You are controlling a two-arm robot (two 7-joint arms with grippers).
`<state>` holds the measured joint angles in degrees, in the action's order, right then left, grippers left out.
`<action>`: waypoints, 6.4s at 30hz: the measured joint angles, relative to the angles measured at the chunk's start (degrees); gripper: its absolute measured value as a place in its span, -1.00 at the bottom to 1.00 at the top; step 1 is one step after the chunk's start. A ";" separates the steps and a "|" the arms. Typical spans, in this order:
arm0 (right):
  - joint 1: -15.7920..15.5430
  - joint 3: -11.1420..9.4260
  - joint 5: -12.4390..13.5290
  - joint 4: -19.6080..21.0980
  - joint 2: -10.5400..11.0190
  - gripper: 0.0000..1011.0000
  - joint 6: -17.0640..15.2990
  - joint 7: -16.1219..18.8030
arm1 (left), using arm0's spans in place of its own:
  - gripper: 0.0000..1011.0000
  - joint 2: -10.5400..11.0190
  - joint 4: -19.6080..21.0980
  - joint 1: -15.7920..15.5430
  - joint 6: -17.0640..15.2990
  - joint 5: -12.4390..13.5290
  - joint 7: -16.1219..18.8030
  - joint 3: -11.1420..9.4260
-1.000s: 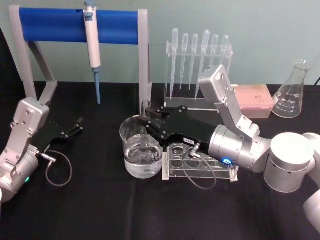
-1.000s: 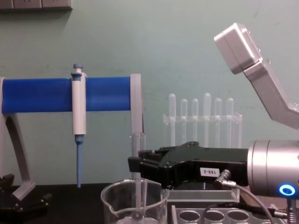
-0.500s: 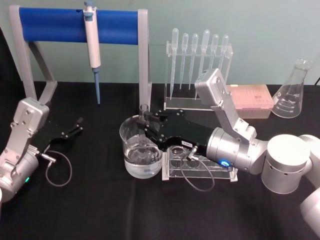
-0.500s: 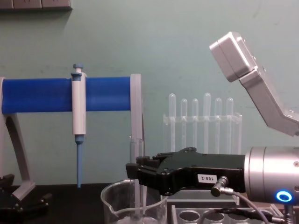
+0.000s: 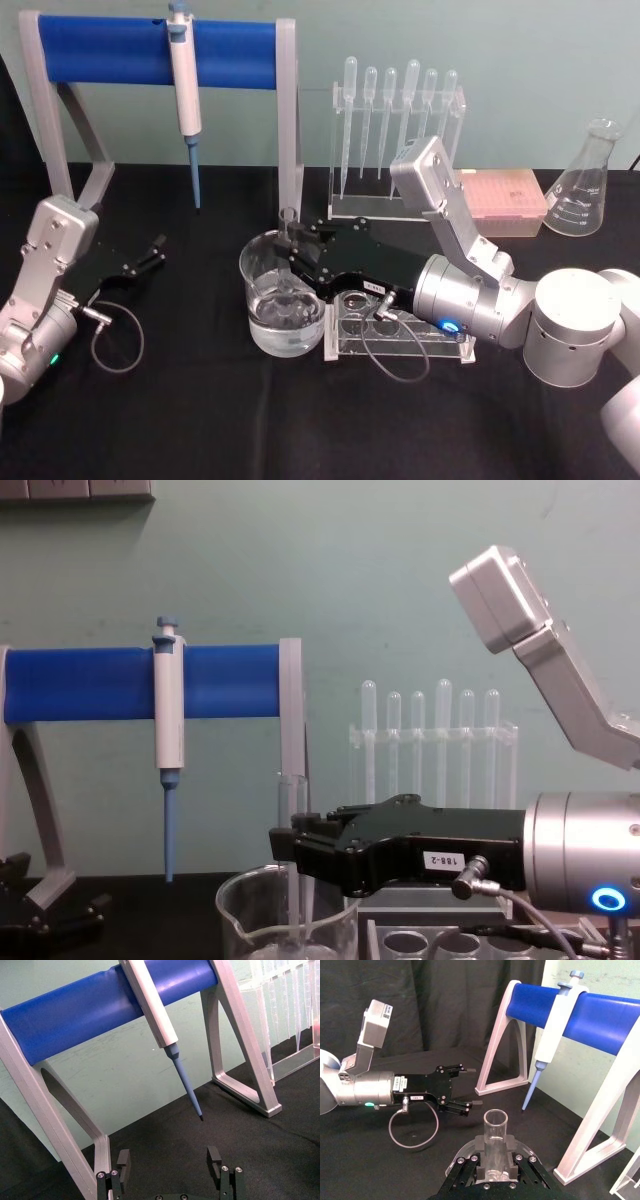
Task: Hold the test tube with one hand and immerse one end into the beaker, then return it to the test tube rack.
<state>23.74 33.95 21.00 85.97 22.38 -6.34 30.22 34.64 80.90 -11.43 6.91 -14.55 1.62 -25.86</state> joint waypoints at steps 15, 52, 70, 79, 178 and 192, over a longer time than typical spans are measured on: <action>0.00 0.00 0.06 0.08 0.03 -0.52 0.00 -0.06 | 0.98 0.00 0.00 0.00 0.00 0.00 0.00 0.00; 0.00 0.00 0.06 0.08 0.03 -0.52 0.00 -0.10 | 0.98 0.00 0.00 0.00 0.00 0.01 0.00 0.00; 0.00 0.00 0.06 0.07 0.03 -0.52 0.00 -0.10 | 0.98 0.00 0.00 0.00 0.00 0.00 0.00 0.00; 0.00 0.00 0.06 0.07 0.03 -0.52 0.00 -0.10 | 0.98 0.00 0.00 0.00 0.00 0.00 0.00 0.00; 0.00 0.00 0.06 0.07 0.03 -0.52 0.00 -0.10 | 0.98 0.00 0.00 0.00 0.00 0.00 0.00 0.00; 0.00 0.00 0.06 0.08 0.03 -0.52 0.00 -0.10 | 0.98 0.00 0.00 0.00 0.00 0.00 0.00 0.00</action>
<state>23.74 33.94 21.06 86.04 22.41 -6.33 30.11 34.65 80.90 -11.43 6.91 -14.55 1.62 -25.86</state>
